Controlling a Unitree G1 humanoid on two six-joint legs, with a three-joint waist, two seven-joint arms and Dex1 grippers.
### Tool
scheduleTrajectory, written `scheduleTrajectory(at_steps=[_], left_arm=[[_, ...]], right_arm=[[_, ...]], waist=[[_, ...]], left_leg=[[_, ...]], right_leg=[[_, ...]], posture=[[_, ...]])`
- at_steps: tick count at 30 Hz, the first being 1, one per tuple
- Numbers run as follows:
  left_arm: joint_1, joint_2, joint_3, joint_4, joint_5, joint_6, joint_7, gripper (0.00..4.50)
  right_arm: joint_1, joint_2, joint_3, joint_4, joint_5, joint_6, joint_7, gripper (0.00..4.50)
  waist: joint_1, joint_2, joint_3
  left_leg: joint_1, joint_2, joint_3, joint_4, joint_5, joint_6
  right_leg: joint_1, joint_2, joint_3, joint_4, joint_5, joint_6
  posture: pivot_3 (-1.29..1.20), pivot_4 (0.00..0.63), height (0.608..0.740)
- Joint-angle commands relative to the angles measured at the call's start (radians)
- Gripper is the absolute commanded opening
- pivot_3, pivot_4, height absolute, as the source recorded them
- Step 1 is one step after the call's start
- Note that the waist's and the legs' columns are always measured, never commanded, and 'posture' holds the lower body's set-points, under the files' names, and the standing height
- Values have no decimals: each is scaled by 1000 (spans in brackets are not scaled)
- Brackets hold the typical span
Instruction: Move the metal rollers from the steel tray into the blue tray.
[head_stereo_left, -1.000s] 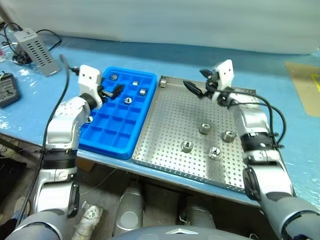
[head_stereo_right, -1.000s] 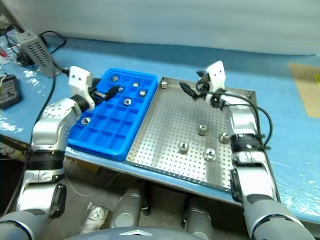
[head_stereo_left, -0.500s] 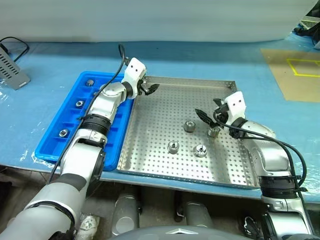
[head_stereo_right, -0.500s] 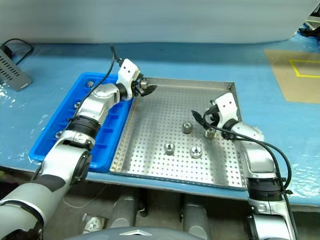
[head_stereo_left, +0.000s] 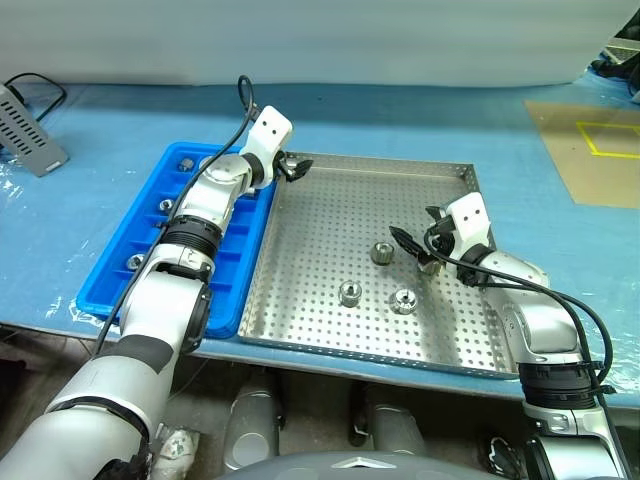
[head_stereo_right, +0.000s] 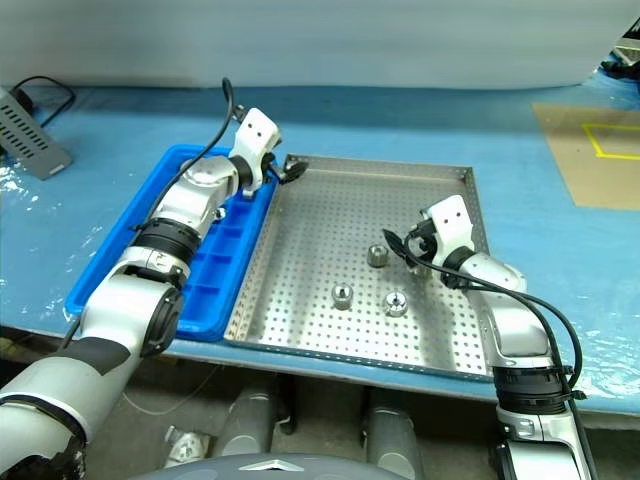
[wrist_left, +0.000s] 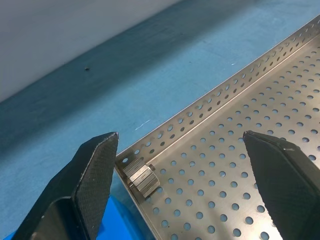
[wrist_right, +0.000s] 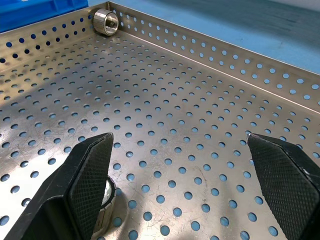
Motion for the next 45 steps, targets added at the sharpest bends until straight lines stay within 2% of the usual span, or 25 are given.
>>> scheduleTrajectory(at_steps=[1, 10, 20, 29, 45], left_arm=[[-21, 19, 6, -31, 3, 14, -9, 4242], [-116, 65, -52, 73, 68, 3, -120, 4242], [-225, 46, -121, 246, 160, -64, -164, 4242], [-310, 39, -147, 385, 243, -127, -95, 4242], [-352, -6, -166, 446, 326, -157, -36, 4242]], right_arm=[[-2, -3, -9, -51, 24, -13, 8, 4500], [-2, -8, -7, -37, 17, -14, 12, 4500], [2, -11, 17, -35, 1, -15, 10, 4500], [6, -17, 21, -37, -5, -16, 12, 4500], [22, -37, 37, -51, -5, 6, 24, 4500]], waist=[[2, 0, 0], [6, 0, 0], [6, 0, 0], [6, -1, 1], [7, -2, 1]], left_leg=[[0, 0, 0, 0, 0, 0], [0, 0, 0, 0, 0, 0], [0, 0, 0, -1, 0, 0], [0, -1, 0, -1, 0, 0], [-1, -1, 0, 0, 0, 1]], right_leg=[[0, 0, 0, 0, 0, 0], [0, 0, 0, 0, 0, 0], [0, 0, 0, -1, 0, 0], [0, -1, 0, -1, 0, 0], [0, -1, -1, -1, 0, 0]], posture=[[-59, 150, 740], [-55, 150, 740], [-58, 150, 740], [-69, 150, 740], [-55, 150, 740]])
